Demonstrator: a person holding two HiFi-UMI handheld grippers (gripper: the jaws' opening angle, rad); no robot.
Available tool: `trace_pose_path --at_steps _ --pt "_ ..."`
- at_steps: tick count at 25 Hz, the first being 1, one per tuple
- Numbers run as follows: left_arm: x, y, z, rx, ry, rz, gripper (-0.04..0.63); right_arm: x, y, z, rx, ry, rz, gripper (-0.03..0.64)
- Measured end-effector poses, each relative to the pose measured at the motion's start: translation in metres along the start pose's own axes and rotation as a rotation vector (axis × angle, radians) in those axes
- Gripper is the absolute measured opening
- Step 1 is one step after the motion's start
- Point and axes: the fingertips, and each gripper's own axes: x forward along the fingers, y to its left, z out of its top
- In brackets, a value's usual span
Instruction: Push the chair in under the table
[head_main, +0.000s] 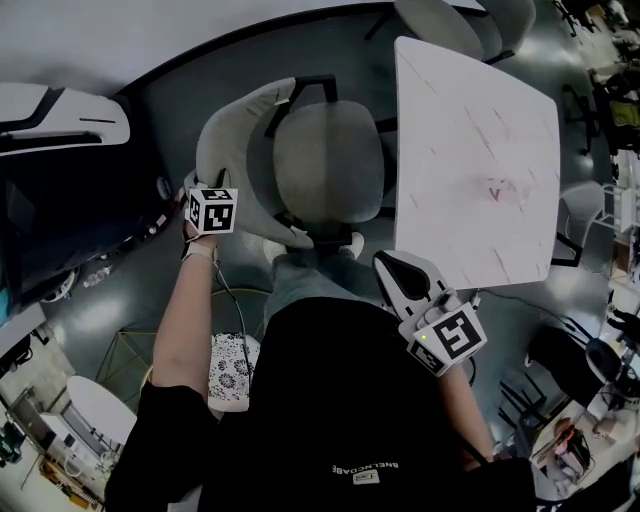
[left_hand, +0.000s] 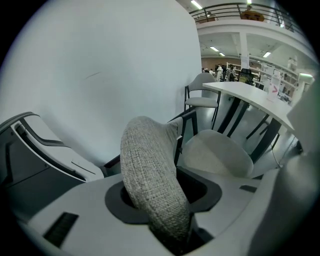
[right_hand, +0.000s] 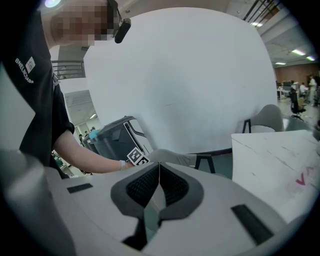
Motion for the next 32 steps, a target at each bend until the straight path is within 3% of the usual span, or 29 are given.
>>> trace_pose_path --at_steps 15,32 --pt "0.002 -0.05 0.019 -0.052 -0.015 0.0 0.173 -0.025 -0.029 -0.009 0.016 -0.008 -0.032 0.011" --pt "0.011 -0.052 0.028 -0.006 0.014 0.02 0.173 -0.035 -0.04 -0.02 0.046 -0.011 -0.023 0.011"
